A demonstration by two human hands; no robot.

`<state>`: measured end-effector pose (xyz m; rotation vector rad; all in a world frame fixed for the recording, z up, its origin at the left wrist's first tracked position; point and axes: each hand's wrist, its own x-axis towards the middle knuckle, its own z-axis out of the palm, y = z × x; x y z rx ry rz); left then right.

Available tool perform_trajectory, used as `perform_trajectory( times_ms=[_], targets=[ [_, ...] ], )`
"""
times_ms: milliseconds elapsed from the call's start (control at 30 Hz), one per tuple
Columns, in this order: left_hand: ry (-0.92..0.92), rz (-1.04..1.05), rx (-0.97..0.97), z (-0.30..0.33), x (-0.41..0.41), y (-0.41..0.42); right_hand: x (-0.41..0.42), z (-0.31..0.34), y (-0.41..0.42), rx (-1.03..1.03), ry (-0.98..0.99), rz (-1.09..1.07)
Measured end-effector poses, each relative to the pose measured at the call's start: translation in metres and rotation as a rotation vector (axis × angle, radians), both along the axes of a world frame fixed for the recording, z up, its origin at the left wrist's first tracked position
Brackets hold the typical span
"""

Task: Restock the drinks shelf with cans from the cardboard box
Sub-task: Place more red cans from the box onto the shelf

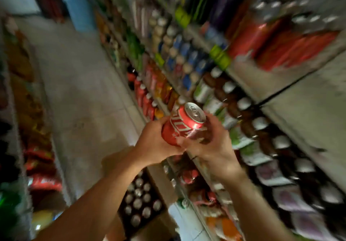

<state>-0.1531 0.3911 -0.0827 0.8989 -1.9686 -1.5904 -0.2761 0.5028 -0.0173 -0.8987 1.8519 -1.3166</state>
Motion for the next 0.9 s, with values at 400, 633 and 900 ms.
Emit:
perform_trajectory(
  times_ms=[400,633,900],
  targets=[
    [0.183,-0.534,-0.432,0.19,-0.138,0.037,-0.065,0.156,0.068,-0.133,0.367,-0.585],
    [-0.143,-0.559,-0.869,0.194,-0.171,0.032,-0.144,0.146,0.082,-0.049,0.294,-0.672],
    [-0.454,-0.688,-0.94,0.174,-0.177,0.022,-0.183,0.118,0.078,-0.022,0.242,-0.651]
  ],
)
